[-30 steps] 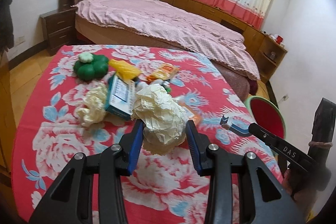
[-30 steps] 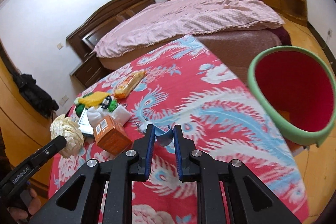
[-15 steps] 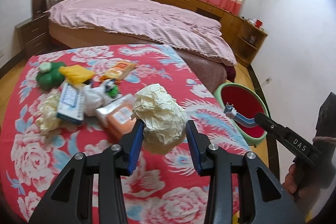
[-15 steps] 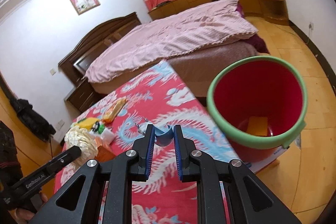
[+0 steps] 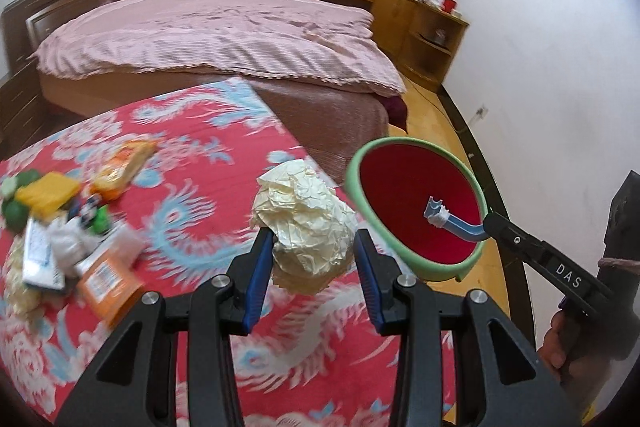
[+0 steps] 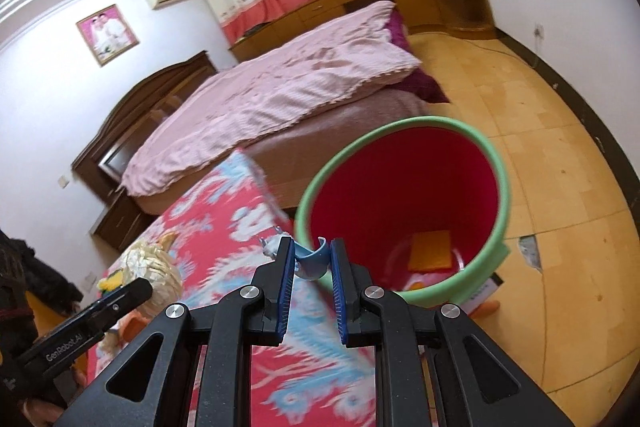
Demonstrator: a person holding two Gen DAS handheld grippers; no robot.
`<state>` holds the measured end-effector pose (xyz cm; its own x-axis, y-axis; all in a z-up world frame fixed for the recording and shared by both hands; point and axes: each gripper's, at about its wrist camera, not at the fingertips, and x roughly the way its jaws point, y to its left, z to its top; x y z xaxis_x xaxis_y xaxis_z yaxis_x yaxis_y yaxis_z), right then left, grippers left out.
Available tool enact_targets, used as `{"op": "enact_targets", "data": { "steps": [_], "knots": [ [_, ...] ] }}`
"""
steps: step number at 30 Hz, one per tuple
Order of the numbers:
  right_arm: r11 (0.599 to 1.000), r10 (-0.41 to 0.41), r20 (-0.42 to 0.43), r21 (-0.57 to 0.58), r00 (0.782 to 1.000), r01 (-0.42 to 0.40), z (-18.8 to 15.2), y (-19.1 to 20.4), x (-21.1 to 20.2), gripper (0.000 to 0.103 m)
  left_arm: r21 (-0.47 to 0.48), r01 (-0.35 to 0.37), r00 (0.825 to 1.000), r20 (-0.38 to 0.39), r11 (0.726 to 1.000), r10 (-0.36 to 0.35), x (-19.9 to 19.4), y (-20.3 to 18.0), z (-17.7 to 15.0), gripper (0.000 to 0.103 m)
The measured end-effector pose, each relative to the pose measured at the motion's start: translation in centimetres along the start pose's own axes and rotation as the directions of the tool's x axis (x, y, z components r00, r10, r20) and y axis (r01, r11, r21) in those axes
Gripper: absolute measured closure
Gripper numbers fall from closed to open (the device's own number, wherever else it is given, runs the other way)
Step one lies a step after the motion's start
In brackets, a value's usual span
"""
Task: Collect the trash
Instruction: 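Carry the paper and the blue scoop over the bucket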
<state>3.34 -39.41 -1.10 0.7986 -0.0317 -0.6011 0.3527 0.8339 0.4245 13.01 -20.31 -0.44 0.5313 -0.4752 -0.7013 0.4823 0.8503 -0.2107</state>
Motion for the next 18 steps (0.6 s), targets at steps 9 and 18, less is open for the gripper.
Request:
{"op": "enact_targets", "data": {
  "steps": [9, 18],
  "knots": [
    [0.994, -0.093, -0.009, 0.054, 0.996, 0.093, 0.7, -3.8, 1.7, 0.085, 0.078, 0.038, 0.997, -0.064, 0.996, -0.033, 5.4, -3.3, 1.8, 0.062],
    [0.984, -0.165, -0.025, 0.063, 0.986, 0.166, 1.1, -6.1, 3.6, 0.084, 0.128, 0.076, 0.989, -0.132, 0.989, -0.059, 10.5, -6.0, 2.5, 0.062]
  ]
}}
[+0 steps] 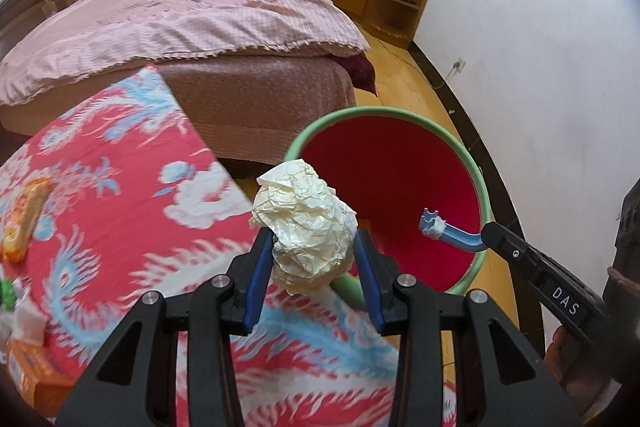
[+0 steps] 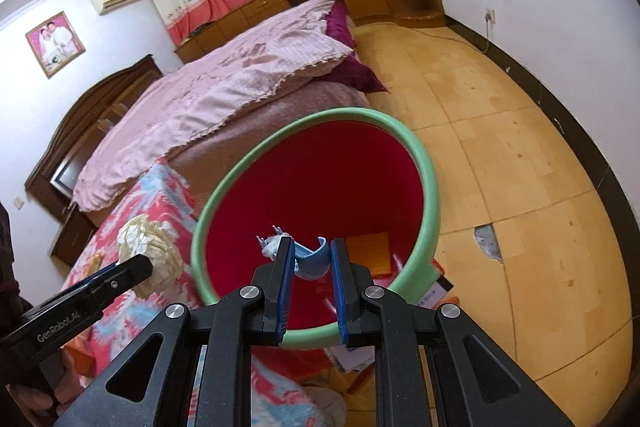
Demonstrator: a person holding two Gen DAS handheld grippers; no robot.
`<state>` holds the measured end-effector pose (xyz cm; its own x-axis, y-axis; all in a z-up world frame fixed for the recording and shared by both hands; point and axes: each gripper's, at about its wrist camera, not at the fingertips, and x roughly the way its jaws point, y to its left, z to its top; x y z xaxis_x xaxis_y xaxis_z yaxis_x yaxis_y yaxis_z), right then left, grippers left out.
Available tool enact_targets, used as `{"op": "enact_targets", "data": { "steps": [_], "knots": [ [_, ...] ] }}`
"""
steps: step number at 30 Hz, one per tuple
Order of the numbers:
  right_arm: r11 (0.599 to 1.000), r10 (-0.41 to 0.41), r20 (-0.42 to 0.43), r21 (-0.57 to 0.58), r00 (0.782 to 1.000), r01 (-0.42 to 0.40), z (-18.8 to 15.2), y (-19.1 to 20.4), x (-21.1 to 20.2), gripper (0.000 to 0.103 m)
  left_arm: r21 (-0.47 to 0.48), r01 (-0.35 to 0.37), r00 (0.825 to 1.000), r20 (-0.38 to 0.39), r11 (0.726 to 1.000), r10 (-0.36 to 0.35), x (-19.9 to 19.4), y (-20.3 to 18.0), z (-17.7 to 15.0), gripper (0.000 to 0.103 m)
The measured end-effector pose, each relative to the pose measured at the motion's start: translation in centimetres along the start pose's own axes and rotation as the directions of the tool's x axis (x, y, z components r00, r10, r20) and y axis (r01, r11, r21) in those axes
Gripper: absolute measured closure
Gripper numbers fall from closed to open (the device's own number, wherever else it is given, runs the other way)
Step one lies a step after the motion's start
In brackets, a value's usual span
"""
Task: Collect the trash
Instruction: 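Carry the paper and the blue scoop over the bucket, then open both tools to drop the paper and scoop into the bucket, then move both open tools back over the bedspread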
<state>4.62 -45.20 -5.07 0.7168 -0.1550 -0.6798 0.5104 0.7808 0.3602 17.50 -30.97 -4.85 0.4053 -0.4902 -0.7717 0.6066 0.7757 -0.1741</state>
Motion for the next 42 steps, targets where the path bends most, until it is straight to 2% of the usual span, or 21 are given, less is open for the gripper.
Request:
{"op": "enact_targets", "data": {
  "steps": [11, 14, 16, 17, 25, 30, 36, 42],
  "knots": [
    [1.000, -0.006, 0.012, 0.001, 1.000, 0.006, 0.2, -1.1, 0.6, 0.081, 0.041, 0.002, 1.000, -0.031, 0.999, -0.001, 3.0, -1.5, 1.1, 0.062],
    [1.000, -0.001, 0.014, 0.003, 1.000, 0.001, 0.3, -1.1, 0.6, 0.078, 0.039, 0.004, 0.999, -0.035, 0.999, -0.003, 3.2, -1.6, 1.2, 0.058],
    [1.000, 0.000, 0.014, 0.006, 1.000, 0.000, 0.4, -1.1, 0.6, 0.078, 0.038, -0.001, 1.000, -0.031, 0.999, 0.002, 3.2, -1.6, 1.2, 0.049],
    [1.000, 0.000, 0.014, 0.008, 1.000, -0.001, 0.4, -1.1, 0.6, 0.078, 0.036, -0.005, 1.000, -0.026, 0.999, 0.006, 3.1, -1.5, 1.2, 0.049],
    [1.000, 0.011, 0.018, 0.006, 1.000, -0.011, 0.4, -0.7, -0.1, 0.076, -0.003, -0.016, 1.000, 0.000, 1.000, 0.016, 1.6, -0.6, 1.3, 0.049],
    [1.000, 0.027, 0.020, -0.003, 0.999, -0.027, 0.2, -0.1, -0.9, 0.067, -0.025, -0.024, 1.000, 0.012, 0.999, 0.024, 0.0, 0.0, 0.8, 0.049],
    [0.999, 0.048, 0.015, -0.023, 0.999, -0.048, -0.2, 1.0, -1.7, 0.064, -0.049, -0.034, 0.999, 0.032, 0.998, 0.036, -2.0, 0.8, 0.2, 0.049],
    [0.997, 0.057, 0.018, -0.046, 0.998, -0.056, -0.7, 2.4, -2.6, 0.056, -0.079, -0.051, 0.997, 0.054, 0.996, 0.055, -4.3, 1.9, -0.9, 0.049]
  ]
}}
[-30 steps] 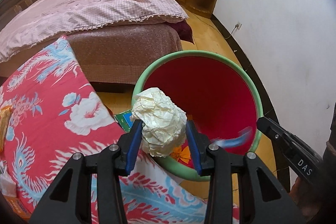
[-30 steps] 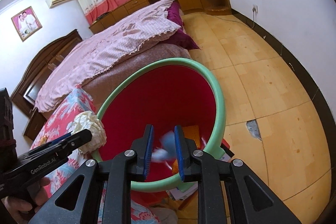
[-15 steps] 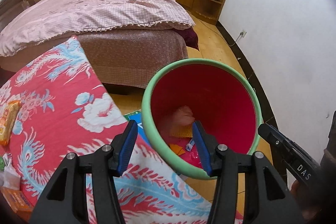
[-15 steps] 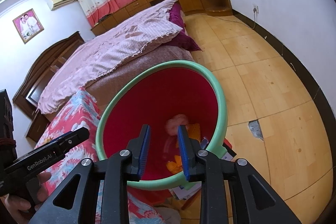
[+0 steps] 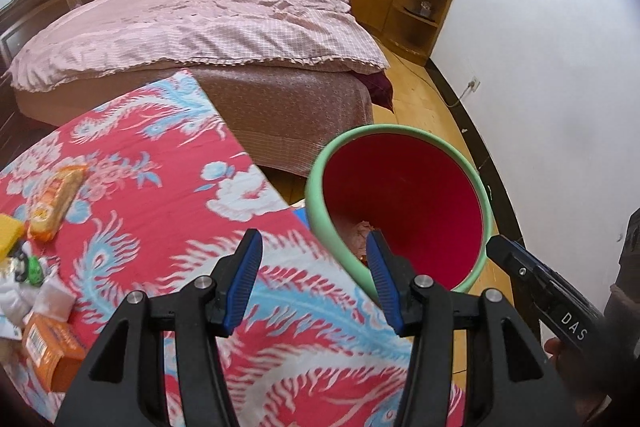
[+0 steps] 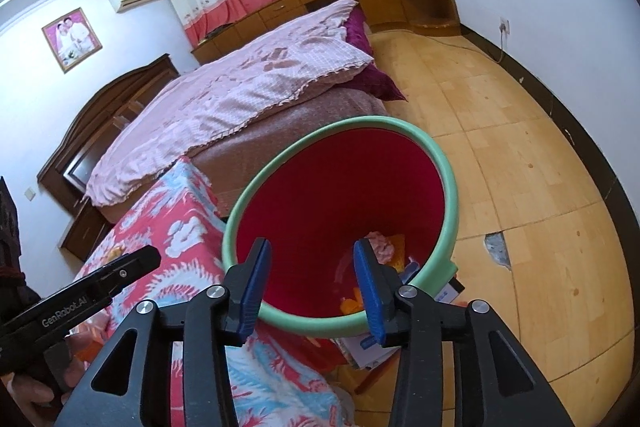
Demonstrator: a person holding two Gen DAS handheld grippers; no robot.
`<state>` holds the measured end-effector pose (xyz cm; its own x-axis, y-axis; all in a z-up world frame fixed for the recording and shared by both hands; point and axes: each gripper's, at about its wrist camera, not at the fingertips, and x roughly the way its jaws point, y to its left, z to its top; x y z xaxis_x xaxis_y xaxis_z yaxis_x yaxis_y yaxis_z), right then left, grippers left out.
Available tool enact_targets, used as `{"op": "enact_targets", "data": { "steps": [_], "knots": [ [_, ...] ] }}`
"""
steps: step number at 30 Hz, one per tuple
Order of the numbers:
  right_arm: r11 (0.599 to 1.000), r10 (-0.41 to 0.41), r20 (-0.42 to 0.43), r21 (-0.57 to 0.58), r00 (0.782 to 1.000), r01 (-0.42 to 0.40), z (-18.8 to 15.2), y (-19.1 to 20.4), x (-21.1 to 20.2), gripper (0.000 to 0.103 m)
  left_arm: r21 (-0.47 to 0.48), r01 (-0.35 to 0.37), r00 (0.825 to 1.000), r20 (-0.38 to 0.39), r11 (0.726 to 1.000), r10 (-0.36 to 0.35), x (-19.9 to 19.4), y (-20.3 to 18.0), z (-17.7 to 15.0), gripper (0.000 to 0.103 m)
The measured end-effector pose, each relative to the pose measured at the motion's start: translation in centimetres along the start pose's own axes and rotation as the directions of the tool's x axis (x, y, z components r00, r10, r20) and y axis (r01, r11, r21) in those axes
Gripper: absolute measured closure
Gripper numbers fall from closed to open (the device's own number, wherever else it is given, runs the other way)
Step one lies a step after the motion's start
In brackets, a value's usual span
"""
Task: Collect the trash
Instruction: 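Move both open tools back over the bedspread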
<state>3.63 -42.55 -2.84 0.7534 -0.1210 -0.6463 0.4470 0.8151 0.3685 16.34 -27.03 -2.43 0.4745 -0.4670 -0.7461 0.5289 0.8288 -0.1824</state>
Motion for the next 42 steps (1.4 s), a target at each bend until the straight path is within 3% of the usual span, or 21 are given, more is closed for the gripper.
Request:
{"op": "enact_targets", "data": {
  "steps": [13, 16, 25, 42],
  "knots": [
    [0.997, 0.043, -0.008, -0.059, 0.999, -0.043, -1.2, 3.4, -1.5, 0.055, -0.077, -0.047, 0.997, 0.051, 0.996, 0.051, -4.3, 3.5, -1.5, 0.049],
    [0.995, 0.063, -0.010, -0.073, 0.998, -0.064, -1.5, 4.3, -1.8, 0.046, -0.097, -0.061, 0.995, 0.067, 0.993, 0.067, -5.5, 4.6, -1.9, 0.049],
    [0.985, 0.103, -0.030, -0.135, 0.994, -0.106, -2.6, 7.9, -2.1, 0.045, -0.160, -0.103, 0.988, 0.102, 0.982, 0.120, -8.5, 7.8, -3.3, 0.049],
    [0.947, 0.169, -0.121, -0.254, 0.978, -0.195, -5.4, 14.8, -0.6, 0.044, -0.299, -0.196, 0.961, 0.130, 0.934, 0.244, -12.9, 15.1, -6.5, 0.049]
  ]
}}
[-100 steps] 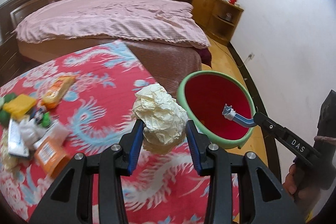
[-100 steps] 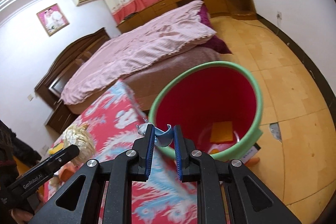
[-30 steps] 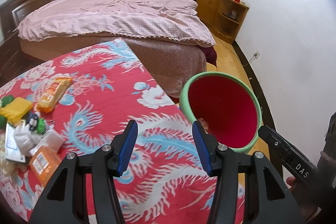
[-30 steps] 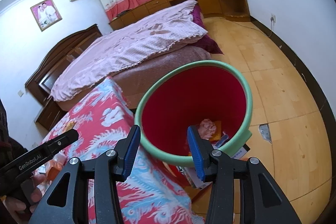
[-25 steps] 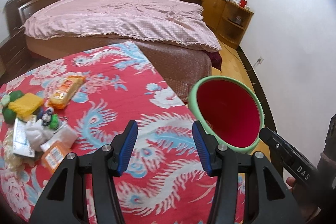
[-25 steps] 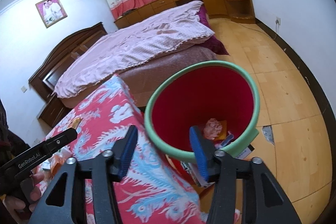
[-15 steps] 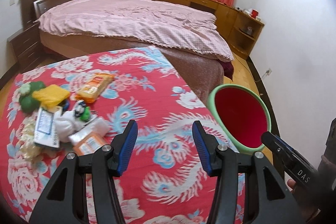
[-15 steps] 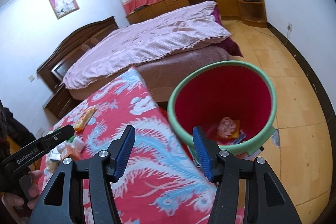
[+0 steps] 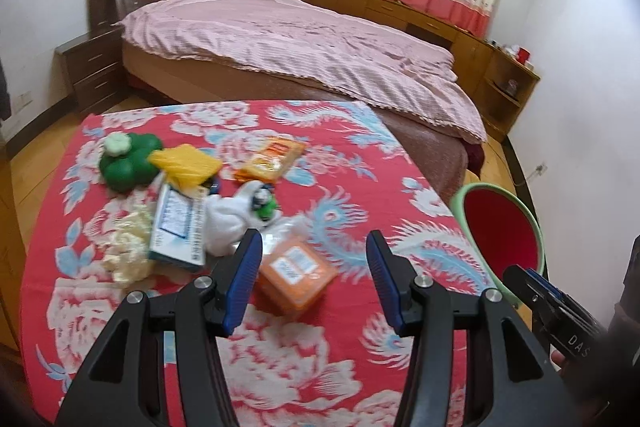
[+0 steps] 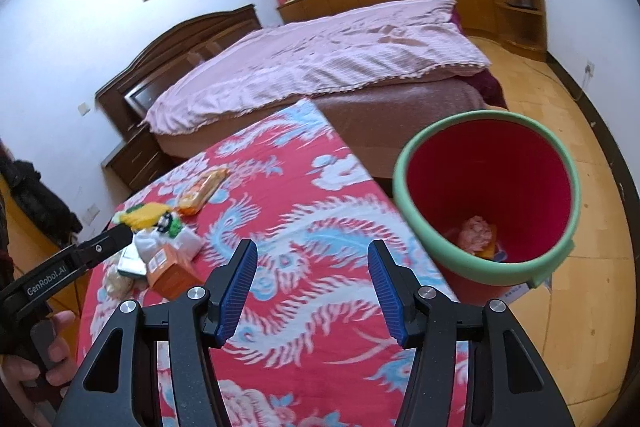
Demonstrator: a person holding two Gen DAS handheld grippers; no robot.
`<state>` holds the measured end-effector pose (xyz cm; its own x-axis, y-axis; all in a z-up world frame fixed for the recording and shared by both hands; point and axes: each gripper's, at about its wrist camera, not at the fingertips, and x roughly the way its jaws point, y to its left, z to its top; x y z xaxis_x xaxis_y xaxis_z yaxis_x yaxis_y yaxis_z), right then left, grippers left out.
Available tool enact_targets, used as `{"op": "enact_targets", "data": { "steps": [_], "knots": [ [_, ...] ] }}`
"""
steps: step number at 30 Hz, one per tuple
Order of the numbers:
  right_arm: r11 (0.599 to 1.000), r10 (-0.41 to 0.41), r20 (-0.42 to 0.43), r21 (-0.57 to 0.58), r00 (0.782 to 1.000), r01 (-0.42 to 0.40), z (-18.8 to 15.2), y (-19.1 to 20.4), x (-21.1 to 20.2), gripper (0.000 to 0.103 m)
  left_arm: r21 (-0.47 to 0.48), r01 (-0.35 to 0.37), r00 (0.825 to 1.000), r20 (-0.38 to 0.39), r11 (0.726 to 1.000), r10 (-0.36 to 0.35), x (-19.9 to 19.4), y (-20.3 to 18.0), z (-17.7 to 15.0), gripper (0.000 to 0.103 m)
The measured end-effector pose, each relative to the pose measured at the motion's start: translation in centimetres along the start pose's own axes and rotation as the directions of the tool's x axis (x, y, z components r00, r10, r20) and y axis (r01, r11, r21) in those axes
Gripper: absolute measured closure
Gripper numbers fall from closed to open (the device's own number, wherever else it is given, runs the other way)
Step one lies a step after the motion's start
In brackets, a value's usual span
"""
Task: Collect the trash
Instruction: 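Move both open tools back over the bedspread, then move both open tools down toward the crumpled plastic and orange box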
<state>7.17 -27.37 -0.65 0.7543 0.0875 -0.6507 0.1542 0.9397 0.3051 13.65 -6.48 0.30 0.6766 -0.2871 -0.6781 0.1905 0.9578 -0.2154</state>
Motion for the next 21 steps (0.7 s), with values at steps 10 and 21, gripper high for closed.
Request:
{"op": "enact_targets", "data": {
  "steps": [10, 21],
  "knots": [
    [0.997, 0.033, -0.053, -0.066, 0.998, -0.036, -0.6, 3.6, 2.0, 0.044, -0.084, -0.073, 0.997, 0.011, 0.994, 0.074, -0.9, 5.6, -0.4, 0.049],
    [0.983, 0.076, -0.128, -0.156, 0.989, -0.095, -1.6, 8.2, 4.8, 0.043, -0.180, -0.156, 0.988, -0.014, 0.971, 0.156, -1.1, 11.6, -1.9, 0.049]
  ]
}}
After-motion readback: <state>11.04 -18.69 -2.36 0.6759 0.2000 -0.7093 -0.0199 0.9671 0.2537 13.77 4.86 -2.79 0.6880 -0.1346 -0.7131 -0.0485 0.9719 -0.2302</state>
